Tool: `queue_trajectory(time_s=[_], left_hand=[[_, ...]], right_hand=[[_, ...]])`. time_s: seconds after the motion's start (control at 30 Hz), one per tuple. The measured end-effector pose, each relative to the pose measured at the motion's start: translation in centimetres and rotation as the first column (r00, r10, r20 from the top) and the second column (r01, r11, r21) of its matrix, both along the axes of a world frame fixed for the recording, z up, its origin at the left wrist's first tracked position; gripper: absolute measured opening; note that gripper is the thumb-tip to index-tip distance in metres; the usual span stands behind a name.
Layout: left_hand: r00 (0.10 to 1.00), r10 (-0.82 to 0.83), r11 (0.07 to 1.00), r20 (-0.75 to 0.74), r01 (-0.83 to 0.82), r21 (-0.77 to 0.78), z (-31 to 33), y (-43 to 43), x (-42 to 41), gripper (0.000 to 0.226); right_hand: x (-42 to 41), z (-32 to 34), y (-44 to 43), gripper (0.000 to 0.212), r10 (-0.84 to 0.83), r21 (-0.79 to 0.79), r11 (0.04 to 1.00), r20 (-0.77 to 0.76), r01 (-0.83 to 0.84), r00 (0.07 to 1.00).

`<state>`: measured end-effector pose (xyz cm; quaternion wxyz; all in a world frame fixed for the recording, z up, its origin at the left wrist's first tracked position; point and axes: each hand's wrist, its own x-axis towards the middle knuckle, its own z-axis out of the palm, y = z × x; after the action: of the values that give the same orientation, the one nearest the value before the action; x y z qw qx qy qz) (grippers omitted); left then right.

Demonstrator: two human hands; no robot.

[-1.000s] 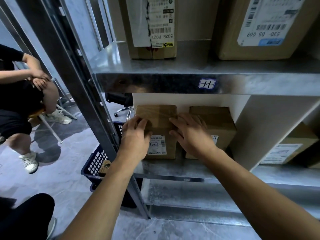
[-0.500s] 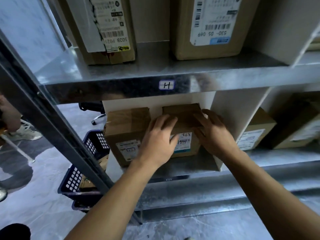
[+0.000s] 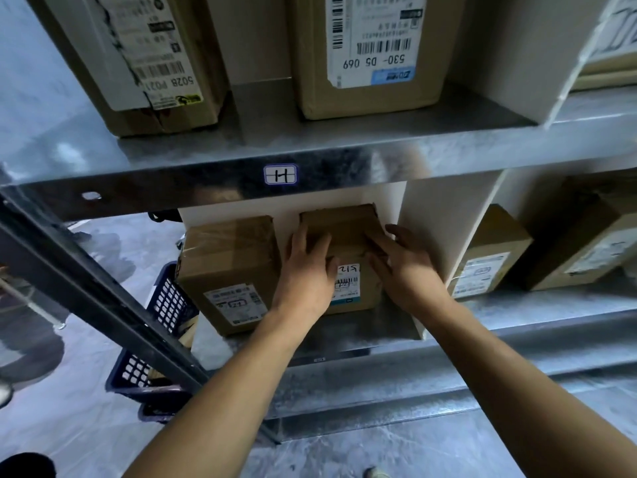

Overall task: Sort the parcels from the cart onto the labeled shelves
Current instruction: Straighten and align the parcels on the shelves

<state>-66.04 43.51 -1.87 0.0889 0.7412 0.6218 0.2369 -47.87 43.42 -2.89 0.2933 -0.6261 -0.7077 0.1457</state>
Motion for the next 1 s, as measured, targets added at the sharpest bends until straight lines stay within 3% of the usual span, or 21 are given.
queue_trajectory(time_s=[0.5,0.63,0.83,0.9,1.0], left_hand=[[0.998,-0.048,0.997,0.045,0.050,-0.057,0.3,0.5,0.0,0.052],[0.996,-0.090,0.995,0.029,0.088,0.055,0.7,-0.8,-0.7,0.052],[0.987,-0.155,0.966,0.039,0.143,0.217,0.1,-3.5,-1.9,0.045],[0.986,-0.164,0.958,-0.009,0.162,0.237,-0.3,-4.4,-2.1,0.044],[0.979,-0.185,0.946,-0.082,0.200,0.256,-0.9,-5.6,-1.6,0.044]], right_hand=[[0.3,0.6,-0.2,0.040,-0.028,0.045,0.999,-0.001,0.028,1.000],[-0.2,1.2,-1.6,0.046,-0.064,0.048,0.997,0.042,0.062,0.997],[-0.6,0.9,-5.3,0.036,-0.085,0.286,0.957,0.142,0.042,0.986],[-0.4,0.6,-6.7,0.029,-0.076,0.346,0.938,0.183,0.008,0.980],[0.5,0.2,-8.5,0.034,-0.064,0.385,0.922,0.250,-0.039,0.966]])
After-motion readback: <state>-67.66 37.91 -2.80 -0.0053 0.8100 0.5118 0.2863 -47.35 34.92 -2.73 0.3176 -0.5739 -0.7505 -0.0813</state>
